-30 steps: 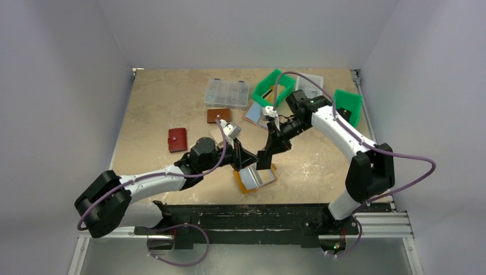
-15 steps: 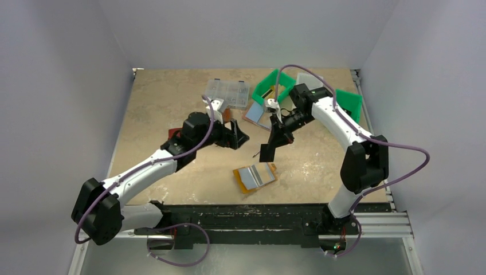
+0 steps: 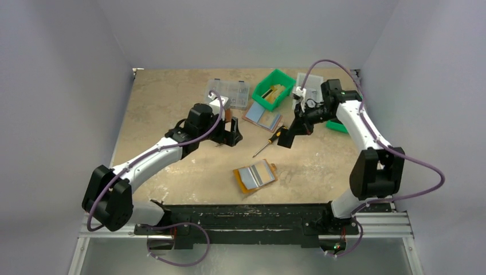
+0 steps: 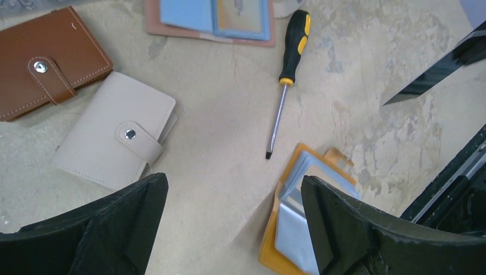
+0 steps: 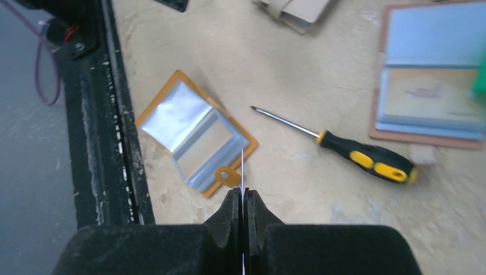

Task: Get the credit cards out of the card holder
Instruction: Place the credit card in the storage box.

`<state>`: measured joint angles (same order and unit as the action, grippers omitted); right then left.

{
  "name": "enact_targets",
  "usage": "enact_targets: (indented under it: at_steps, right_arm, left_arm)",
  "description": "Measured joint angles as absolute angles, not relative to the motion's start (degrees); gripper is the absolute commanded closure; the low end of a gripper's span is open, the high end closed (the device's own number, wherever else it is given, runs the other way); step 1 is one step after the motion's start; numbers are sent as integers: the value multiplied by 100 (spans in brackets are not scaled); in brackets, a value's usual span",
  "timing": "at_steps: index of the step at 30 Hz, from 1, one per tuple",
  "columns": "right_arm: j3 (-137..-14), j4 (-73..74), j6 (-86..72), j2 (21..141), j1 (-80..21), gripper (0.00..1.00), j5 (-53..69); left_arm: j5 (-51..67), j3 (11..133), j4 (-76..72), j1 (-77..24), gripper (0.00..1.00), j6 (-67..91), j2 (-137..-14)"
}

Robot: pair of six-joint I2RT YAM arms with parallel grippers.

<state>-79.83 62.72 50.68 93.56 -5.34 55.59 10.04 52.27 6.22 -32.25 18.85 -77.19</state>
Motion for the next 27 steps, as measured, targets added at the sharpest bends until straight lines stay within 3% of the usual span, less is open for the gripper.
enact_targets:
  at_steps: [8,17,27]
  right_arm:
    - [-7697,5000,4121,8305,-158,100,4665]
    - [-8252,4294,3717,8405,-169,100,3343]
    - [-7317,3385,3889,7736,279,100,1914]
  left_arm:
    - [1035,5408,1337,-3225,7,1518,-7426]
    - [552,5345,1597,-3225,3,1219,-6648]
    - [185,5260,1798,-3225,4,1214,-6567]
